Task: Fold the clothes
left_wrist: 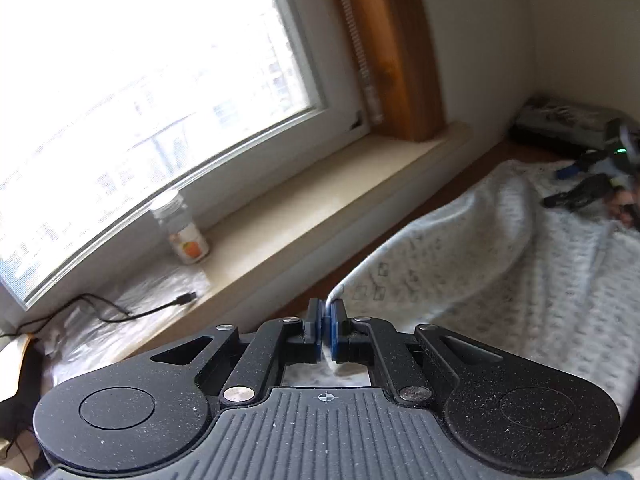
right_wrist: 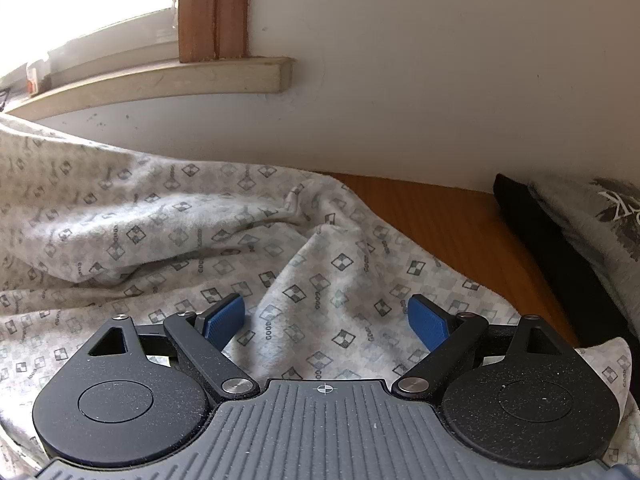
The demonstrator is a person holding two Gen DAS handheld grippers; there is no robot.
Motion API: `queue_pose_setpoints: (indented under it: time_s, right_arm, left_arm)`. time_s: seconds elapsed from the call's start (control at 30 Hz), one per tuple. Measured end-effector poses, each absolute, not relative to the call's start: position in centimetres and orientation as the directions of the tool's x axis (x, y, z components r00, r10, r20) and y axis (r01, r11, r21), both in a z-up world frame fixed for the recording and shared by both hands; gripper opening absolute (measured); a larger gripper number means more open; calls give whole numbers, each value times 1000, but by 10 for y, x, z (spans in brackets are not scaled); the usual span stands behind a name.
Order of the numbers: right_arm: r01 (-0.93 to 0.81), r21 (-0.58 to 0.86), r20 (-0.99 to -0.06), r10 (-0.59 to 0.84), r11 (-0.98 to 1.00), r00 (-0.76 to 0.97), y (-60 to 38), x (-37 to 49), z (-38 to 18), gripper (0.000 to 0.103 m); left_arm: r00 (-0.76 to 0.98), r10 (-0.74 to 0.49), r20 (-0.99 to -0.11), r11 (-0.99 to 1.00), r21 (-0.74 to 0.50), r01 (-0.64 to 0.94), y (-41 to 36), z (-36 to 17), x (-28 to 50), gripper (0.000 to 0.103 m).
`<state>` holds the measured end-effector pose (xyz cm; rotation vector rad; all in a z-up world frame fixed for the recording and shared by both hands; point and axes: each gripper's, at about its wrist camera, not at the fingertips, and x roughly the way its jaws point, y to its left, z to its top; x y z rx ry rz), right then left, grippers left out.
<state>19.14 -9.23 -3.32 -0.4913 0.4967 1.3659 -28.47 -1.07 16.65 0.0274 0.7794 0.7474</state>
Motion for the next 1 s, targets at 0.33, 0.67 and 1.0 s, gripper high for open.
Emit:
queue_pose_setpoints:
  time_s: [0.33,0.67,1.0]
  right_arm:
    - [-989,-50,-597,790,137,140,-92,190,-34,88]
    - [-989,-53,-596,790,137,141,-92,190,-34,88]
    - [-990,-48,-598,790,134,136,-92,191,-33,88]
  left_arm:
    - [352,620,-701,639,191,-745,54,81,-289,29]
    - [460,553,-695,616,-31,-787,31,45,-319,51]
    - [533,548,-644,605,-135,-785,18,38,-330,6]
